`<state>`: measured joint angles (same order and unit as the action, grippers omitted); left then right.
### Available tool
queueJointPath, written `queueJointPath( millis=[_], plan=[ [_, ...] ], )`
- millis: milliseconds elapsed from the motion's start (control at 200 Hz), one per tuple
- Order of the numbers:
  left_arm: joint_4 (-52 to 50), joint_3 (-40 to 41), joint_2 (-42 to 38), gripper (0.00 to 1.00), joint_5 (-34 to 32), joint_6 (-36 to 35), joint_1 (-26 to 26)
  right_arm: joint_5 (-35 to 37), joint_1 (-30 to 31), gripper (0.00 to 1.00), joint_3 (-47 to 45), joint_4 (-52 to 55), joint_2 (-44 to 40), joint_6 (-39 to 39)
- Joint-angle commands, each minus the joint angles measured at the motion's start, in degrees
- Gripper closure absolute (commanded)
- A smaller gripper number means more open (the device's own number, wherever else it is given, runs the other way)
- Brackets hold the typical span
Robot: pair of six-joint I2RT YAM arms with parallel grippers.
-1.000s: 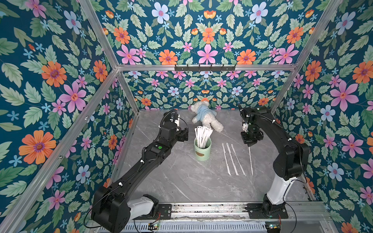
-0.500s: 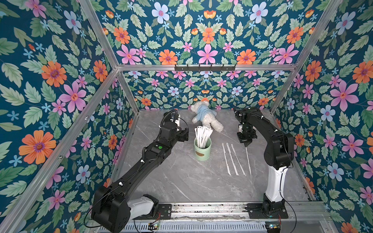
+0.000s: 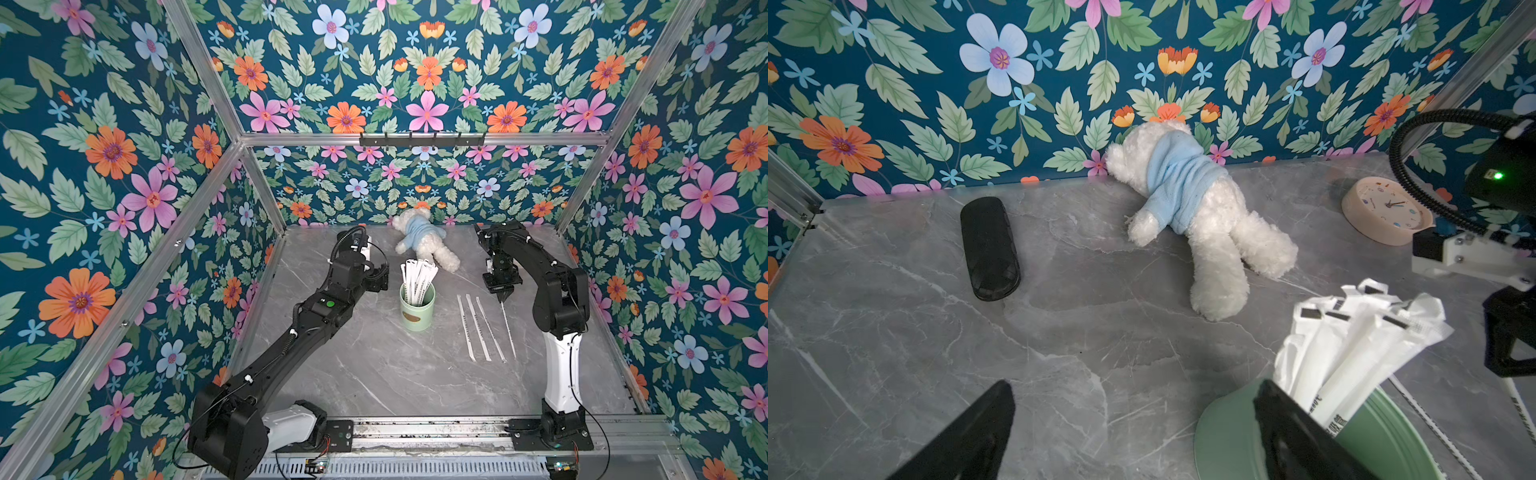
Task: Take the straws out of the storage container
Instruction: Place the straw at the center of the board, then pick up the straw from the container.
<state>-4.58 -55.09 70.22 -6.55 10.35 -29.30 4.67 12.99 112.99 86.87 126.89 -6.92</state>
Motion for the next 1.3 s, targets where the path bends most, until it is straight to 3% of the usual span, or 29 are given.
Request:
queueJointPath(
  millis=[0,475,735,865,1025,1165,1295],
  plan=[
    [0.17,0.13,-0.03,0.08,-0.6,-0.42,-0.1,0.18,-0.07,0.87,0.79,1.56,1.04,0.58],
    [0.1,0.12,0.02,0.08,-0.88,-0.52,-0.14,-2.29,-0.69,0.83,-0.6,-1.88,-0.29,-0.98],
    [0.1,0.13,-0.15,0.08,-0.64,-0.42,-0.14,-11.3,0.83,0.8,-12.46,-16.08,-18.09,-2.9],
    [0.1,0.08,-0.17,0.08,-0.51,-0.24,-0.15,-14.15,5.71,0.78,-22.38,-27.76,-31.09,-4.95],
    [0.18,0.1,-0.17,0.08,-0.3,-0.15,-0.21,-19.16,11.62,0.7,-34.45,-46.05,-45.74,-12.97],
    [0.18,0.16,-0.41,0.08,-0.3,-0.13,-0.31,-18.74,15.85,0.67,-38.61,-55.19,-49.96,-15.99],
    [0.27,0.1,-0.52,0.08,-0.16,-0.07,-0.28,-18.65,19.11,0.66,-36.52,-56.28,-46.72,-15.83]
  ],
)
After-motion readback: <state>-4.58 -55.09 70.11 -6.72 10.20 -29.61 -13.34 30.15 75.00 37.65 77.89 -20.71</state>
